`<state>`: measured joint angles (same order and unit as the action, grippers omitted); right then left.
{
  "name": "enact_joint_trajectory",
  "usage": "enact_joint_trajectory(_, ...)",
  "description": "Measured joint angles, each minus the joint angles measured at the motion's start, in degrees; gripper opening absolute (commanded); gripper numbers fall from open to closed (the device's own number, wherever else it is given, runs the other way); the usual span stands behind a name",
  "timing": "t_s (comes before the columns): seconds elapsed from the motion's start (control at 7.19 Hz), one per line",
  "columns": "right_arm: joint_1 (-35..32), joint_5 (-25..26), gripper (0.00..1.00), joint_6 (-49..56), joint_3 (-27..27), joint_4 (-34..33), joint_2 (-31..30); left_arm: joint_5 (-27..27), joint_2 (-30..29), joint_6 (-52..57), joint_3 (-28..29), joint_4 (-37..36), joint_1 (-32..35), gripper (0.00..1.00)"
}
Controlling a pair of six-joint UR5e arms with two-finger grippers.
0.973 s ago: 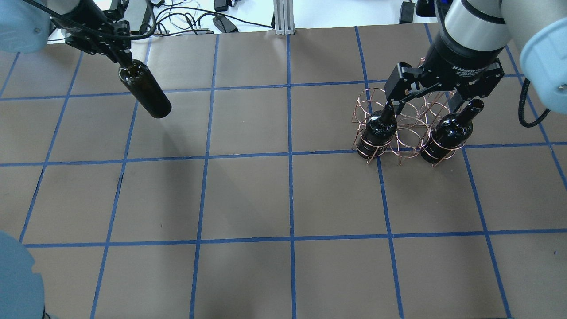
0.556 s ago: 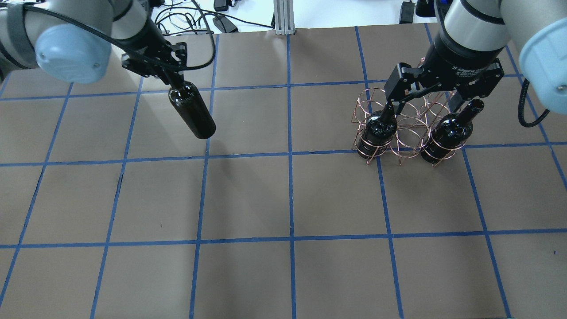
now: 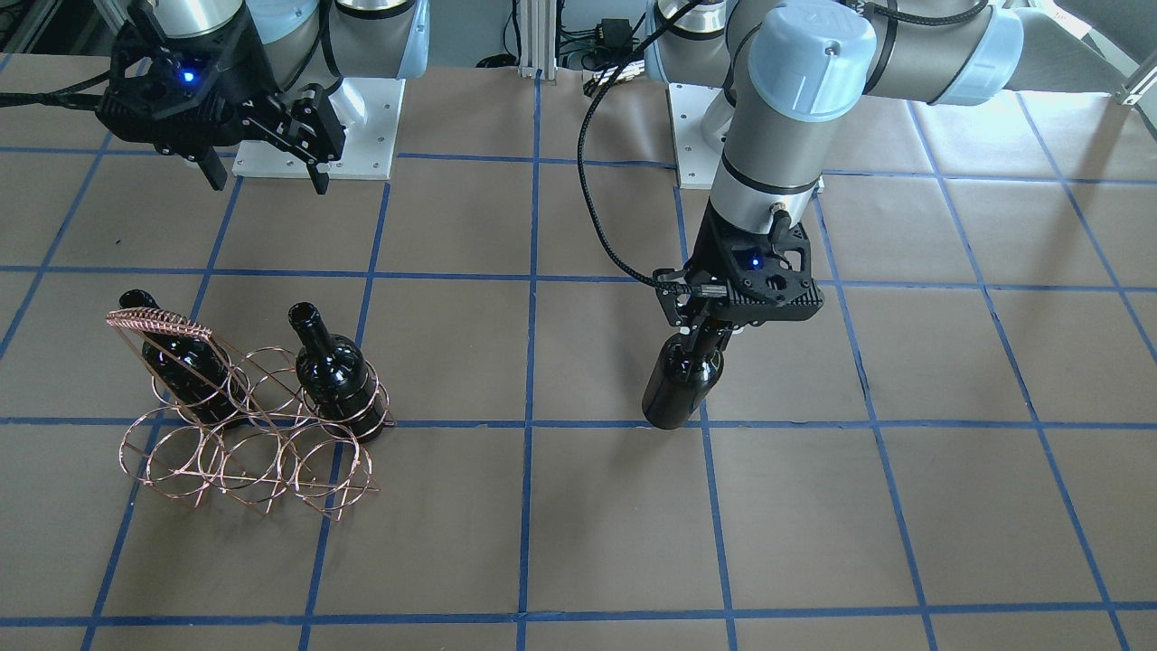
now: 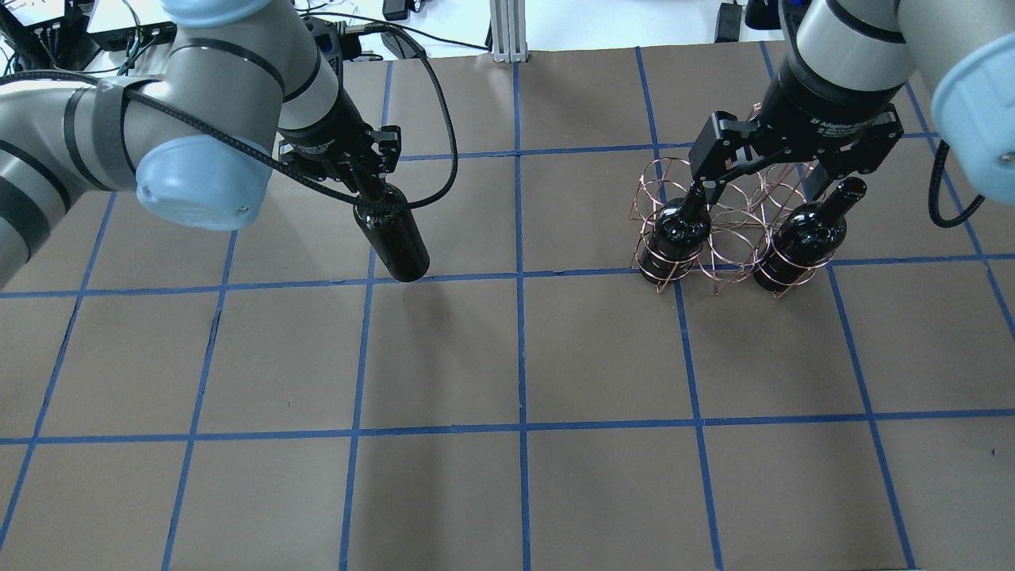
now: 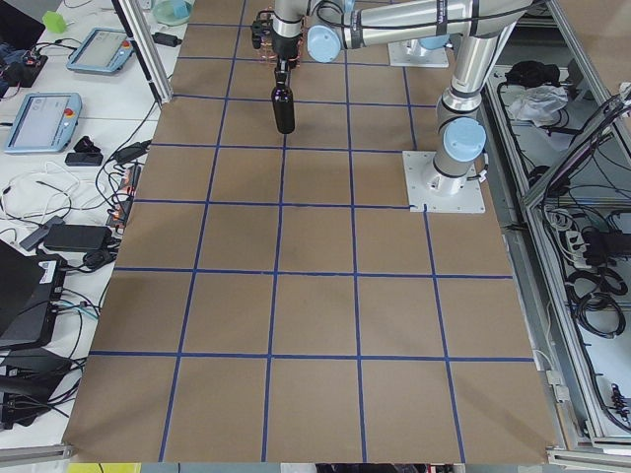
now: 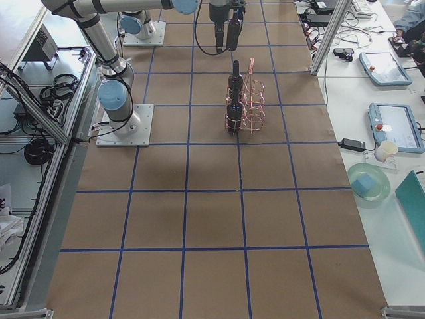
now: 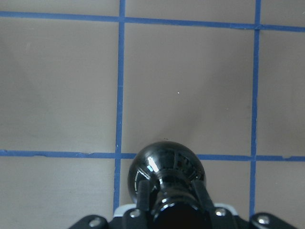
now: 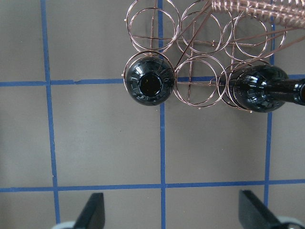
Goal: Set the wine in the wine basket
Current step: 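Carry the upright bottle toward the table center and lower it down, then open the left gripper to release the standing bottle and raise it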
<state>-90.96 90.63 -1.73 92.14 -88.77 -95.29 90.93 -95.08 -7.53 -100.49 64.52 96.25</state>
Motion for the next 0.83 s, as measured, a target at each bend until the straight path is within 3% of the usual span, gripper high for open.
enact_joint_trajectory(0.7,0.0,0.9,1.0,0.0,0.1,0.4,0.0,1.3,0.9,0.8,-3.4,-0.4,0.0,0.02)
enact_joint_trajectory(0.83,0.0,0.9,1.0,0.1,0.1,0.4,0.0,1.2,0.6,0.8,-3.4,-0.3,0.0,0.41)
